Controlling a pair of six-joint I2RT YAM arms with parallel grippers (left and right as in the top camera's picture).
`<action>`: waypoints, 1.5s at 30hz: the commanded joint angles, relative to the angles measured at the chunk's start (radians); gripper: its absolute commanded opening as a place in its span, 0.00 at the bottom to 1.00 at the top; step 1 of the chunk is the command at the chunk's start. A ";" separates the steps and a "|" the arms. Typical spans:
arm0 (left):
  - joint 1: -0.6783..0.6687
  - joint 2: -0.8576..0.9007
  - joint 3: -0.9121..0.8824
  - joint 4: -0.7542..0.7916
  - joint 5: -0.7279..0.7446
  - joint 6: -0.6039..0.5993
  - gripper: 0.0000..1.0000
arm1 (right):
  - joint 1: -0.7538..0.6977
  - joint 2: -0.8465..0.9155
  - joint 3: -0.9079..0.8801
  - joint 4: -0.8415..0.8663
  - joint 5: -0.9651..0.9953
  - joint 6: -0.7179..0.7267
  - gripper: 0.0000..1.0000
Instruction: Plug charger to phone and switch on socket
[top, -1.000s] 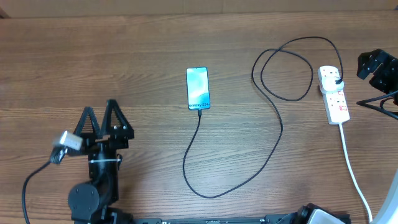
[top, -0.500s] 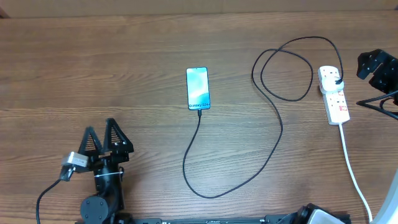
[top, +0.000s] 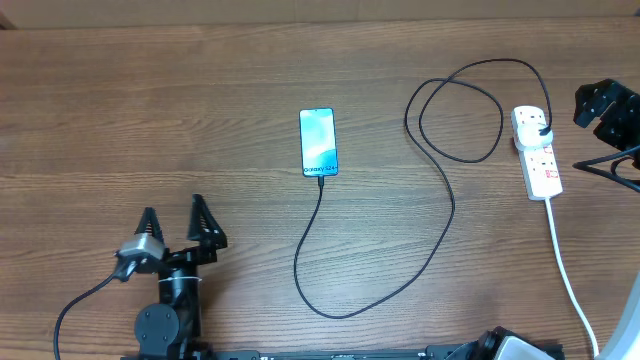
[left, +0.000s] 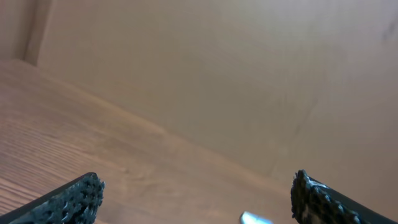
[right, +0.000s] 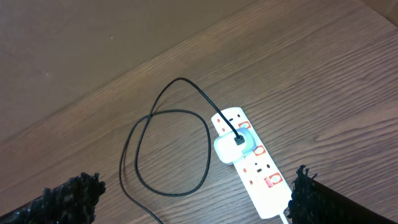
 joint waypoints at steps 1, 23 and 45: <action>0.008 -0.013 -0.003 -0.047 0.123 0.277 1.00 | -0.003 0.000 0.008 0.004 0.010 0.006 1.00; 0.008 -0.013 -0.003 -0.206 0.250 0.531 1.00 | -0.003 0.000 0.008 0.004 0.010 0.006 1.00; 0.040 -0.013 -0.003 -0.206 0.247 0.530 1.00 | -0.003 0.000 0.008 0.004 0.010 0.006 1.00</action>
